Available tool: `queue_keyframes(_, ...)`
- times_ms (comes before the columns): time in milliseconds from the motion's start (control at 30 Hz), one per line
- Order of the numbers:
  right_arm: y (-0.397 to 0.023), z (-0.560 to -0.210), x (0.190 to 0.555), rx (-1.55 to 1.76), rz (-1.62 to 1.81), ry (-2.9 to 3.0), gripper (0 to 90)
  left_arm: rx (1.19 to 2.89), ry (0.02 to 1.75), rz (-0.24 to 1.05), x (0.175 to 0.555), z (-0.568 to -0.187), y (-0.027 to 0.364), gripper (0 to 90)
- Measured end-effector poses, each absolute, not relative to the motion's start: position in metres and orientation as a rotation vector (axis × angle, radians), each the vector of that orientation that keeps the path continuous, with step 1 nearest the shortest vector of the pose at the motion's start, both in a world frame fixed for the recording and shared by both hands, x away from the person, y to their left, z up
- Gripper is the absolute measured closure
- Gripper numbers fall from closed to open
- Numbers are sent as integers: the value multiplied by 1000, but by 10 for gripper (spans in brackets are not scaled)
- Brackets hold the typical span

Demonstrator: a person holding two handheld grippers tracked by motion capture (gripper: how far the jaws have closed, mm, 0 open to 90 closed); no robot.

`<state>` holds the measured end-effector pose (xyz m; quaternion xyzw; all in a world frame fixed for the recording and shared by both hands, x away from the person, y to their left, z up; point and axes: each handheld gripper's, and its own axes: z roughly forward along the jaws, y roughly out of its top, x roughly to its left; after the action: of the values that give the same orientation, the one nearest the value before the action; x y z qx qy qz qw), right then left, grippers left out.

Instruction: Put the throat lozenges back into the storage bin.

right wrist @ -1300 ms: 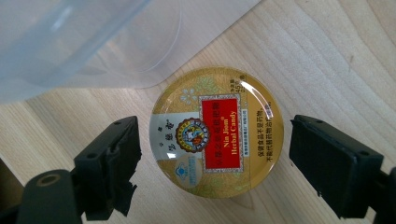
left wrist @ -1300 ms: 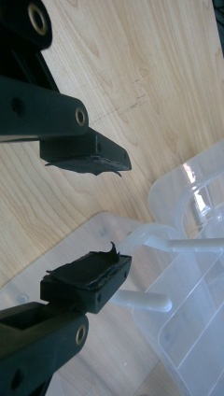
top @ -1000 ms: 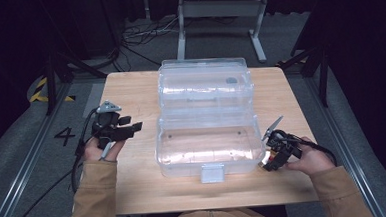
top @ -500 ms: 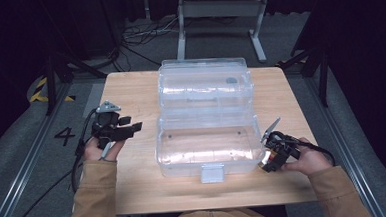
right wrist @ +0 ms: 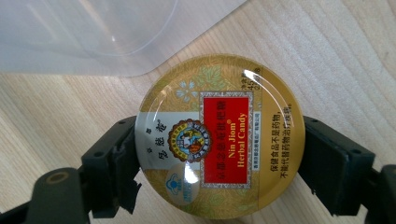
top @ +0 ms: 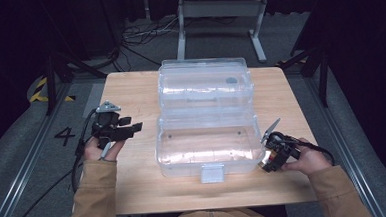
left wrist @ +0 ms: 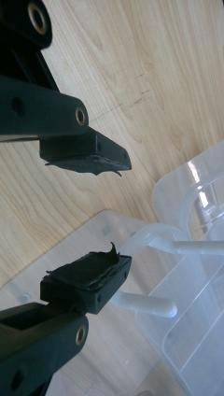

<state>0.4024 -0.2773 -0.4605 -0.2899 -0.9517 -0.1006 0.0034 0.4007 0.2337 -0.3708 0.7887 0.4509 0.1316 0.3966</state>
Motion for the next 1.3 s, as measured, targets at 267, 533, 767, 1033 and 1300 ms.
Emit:
queue_keyframes(267,-286,-449,403,-938,-396,-2976,201,1993,1142,324,401,-371,234,481)
queue_keyframes(533,-292,-428,400,-964,-521,-2994,201,1997,1143,325,401,-371,234,481)
queue_keyframes(767,-300,-409,398,-1009,-649,-2995,201,1996,1151,327,399,-371,234,480)
queue_keyframes(1033,-306,-392,397,-1049,-802,-2998,201,1996,1156,331,397,-372,236,480)
queue_keyframes(1300,-311,-378,395,-1067,-910,-2985,201,1994,1162,332,395,-373,239,479)
